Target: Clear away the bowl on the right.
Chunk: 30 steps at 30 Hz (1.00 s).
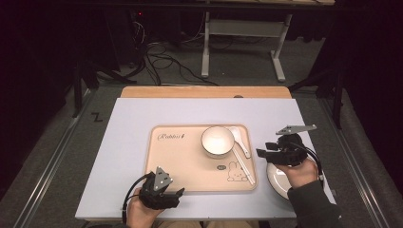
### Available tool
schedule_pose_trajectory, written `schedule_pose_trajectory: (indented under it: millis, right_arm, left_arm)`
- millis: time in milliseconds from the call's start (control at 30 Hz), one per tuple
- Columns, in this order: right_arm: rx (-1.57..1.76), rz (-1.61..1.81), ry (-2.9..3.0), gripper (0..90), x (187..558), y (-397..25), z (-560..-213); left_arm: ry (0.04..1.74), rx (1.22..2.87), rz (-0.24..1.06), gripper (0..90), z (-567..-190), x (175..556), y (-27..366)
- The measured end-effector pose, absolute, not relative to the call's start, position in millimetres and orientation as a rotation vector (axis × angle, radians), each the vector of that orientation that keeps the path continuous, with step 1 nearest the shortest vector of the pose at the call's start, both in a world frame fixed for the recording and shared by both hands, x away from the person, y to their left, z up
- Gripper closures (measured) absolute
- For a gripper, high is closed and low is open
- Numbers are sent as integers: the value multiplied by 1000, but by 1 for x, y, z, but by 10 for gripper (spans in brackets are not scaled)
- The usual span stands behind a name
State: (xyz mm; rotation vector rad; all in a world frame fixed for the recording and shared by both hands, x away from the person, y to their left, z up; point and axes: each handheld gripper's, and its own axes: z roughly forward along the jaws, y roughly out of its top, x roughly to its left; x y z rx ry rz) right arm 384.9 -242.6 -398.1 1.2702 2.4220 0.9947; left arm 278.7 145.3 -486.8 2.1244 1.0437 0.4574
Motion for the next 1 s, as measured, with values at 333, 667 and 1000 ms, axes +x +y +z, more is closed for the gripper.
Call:
schedule_pose_trajectory:
  millis: [333,667,1000]
  right_arm:
    - [1306,1012,2424,514,375,-262,-402]
    - [1322,980,2396,545,353,-282,-410]
    - [1347,985,2334,531,337,-302,-424]
  left_arm:
    - [1084,2065,473,268,-478,264,155]
    - [1140,2028,424,270,-484,272,164]
    - [1129,2076,443,276,-489,279,161]
